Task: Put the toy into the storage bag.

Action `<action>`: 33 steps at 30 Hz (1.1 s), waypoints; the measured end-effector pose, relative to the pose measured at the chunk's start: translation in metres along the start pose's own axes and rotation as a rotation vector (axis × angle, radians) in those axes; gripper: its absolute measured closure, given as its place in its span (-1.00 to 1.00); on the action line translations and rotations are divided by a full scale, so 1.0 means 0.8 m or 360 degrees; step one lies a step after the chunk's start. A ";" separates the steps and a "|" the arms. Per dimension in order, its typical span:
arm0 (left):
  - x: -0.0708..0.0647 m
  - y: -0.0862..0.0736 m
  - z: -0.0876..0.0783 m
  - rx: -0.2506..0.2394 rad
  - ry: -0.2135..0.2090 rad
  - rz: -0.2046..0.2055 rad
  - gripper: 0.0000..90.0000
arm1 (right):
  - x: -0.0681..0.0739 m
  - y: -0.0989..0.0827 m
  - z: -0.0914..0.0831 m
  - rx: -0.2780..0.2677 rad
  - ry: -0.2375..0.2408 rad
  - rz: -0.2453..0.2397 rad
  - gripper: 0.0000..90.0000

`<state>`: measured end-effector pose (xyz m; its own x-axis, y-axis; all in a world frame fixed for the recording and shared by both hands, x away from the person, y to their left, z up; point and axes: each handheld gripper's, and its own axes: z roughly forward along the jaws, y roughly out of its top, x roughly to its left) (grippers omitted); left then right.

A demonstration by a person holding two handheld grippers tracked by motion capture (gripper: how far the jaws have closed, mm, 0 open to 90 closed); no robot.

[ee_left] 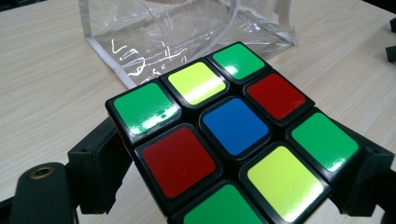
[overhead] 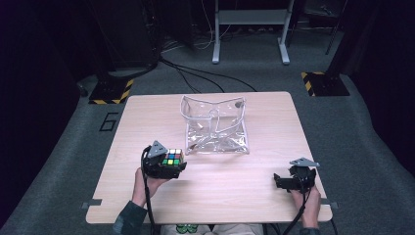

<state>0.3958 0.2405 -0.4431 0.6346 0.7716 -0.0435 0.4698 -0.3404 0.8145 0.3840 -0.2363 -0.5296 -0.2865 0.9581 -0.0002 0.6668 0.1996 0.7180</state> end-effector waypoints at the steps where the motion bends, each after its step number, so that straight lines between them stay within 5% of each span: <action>1: 0.001 0.002 0.000 0.0001 -0.0002 0.0000 -0.68 | 0.000 0.000 0.000 -0.0002 0.0001 -0.0002 -0.99; 33: 0.015 0.080 0.007 -0.0039 -0.0052 0.0058 -0.68 | 0.000 0.000 0.000 -0.0001 0.0001 -0.0001 -0.99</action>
<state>0.4371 0.2250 -0.3948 0.6708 0.7409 -0.0322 0.4310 -0.3541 0.8300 0.3840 -0.2364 -0.5296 -0.2874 0.9578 0.0001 0.6665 0.2000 0.7182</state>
